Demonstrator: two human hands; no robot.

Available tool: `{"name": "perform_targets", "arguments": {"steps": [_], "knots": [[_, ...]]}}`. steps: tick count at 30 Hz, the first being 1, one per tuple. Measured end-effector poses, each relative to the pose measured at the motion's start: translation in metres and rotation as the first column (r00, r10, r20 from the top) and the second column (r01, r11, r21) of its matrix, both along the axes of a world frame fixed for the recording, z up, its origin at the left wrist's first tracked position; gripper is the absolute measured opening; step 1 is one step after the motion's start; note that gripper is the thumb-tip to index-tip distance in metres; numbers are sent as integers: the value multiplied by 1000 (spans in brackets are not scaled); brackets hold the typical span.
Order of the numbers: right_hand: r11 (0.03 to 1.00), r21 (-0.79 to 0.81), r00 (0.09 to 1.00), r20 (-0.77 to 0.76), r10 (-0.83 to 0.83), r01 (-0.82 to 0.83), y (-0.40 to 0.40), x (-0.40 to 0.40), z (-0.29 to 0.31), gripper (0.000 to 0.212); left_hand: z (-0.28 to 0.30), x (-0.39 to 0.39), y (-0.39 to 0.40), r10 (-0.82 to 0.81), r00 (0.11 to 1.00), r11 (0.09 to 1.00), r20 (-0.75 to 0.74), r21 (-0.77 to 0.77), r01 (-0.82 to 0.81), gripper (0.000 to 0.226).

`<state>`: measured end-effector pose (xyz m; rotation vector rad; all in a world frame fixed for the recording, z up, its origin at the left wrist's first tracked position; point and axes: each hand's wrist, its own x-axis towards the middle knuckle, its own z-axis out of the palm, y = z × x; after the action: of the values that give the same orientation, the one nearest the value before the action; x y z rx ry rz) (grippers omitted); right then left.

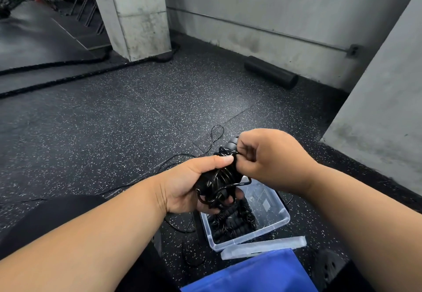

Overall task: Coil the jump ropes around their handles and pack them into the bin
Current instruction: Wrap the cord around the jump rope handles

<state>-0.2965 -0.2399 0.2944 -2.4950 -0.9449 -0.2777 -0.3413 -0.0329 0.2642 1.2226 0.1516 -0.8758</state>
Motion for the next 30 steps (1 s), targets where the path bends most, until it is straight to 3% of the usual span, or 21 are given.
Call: {"name": "perform_targets", "arguments": {"steps": [2, 5, 8, 12, 15, 19, 24, 30], "knots": [[1000, -2, 997, 74, -28, 29, 4, -3, -1, 26, 3, 1, 1, 9, 1000, 999, 1, -43, -9, 55], [995, 75, 992, 100, -78, 71, 8, -5, -3, 24, 5, 2, 4, -9, 999, 992, 45, -125, 14, 83], [988, 116, 993, 47, -108, 102, 9, -4, -8, 16, 4, 3, 6, -33, 995, 995, 94, -93, 41, 96], [991, 124, 998, -24, -54, 57, 11, -1, -12, 9, -1, 1, 1, 25, 989, 997, 149, -74, -14, 71], [994, 102, 998, 63, -32, 25, 13, 2, -13, 10, -3, -2, -10, 148, 971, 988, 187, -57, -140, 40], [998, 55, 983, 183, 17, -27, 13, 3, -13, 13, -4, -4, -11, 179, 981, 979, 80, -117, -169, 37], [996, 68, 958, 287, 30, -52, 16, 3, -14, 36, -3, -8, -10, 185, 982, 968, 29, -177, -177, 23], [993, 107, 964, 266, 18, -48, 18, -1, -16, 30, 3, -9, -19, 279, 960, 953, 6, -128, -276, 64]]}}
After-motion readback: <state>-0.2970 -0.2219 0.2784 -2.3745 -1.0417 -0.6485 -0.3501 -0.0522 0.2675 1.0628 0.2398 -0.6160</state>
